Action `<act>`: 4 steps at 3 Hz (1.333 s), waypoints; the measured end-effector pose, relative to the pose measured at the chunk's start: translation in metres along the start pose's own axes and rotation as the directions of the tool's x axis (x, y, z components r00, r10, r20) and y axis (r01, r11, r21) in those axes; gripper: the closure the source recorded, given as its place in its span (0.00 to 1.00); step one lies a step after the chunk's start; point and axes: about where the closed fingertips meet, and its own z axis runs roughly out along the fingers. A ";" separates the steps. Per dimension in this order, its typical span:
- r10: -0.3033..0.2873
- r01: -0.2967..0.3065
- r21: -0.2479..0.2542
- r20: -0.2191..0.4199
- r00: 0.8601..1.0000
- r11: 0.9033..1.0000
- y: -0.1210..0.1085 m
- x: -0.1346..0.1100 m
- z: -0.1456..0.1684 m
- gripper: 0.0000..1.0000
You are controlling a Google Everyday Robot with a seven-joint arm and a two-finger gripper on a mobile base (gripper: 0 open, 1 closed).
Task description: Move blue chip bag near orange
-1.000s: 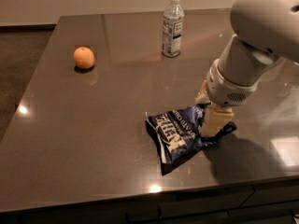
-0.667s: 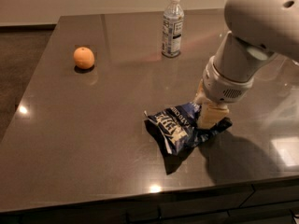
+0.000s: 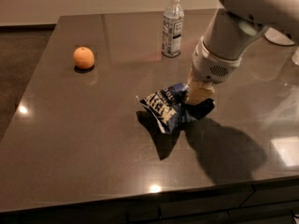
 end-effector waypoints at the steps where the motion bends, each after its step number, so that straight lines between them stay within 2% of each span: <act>1: 0.045 -0.046 0.001 0.039 0.998 0.999 -0.009 -0.022 -0.009 1.00; 2: 0.049 -0.049 0.002 0.036 0.998 0.999 -0.009 -0.022 -0.009 1.00; 3: 0.053 -0.054 0.043 0.033 0.998 0.998 -0.019 -0.033 -0.013 1.00; 4: 0.044 -0.049 0.085 0.056 0.997 0.995 -0.034 -0.060 -0.016 1.00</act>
Offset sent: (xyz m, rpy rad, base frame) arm 0.0073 0.0147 0.0114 0.0342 0.0060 -0.0293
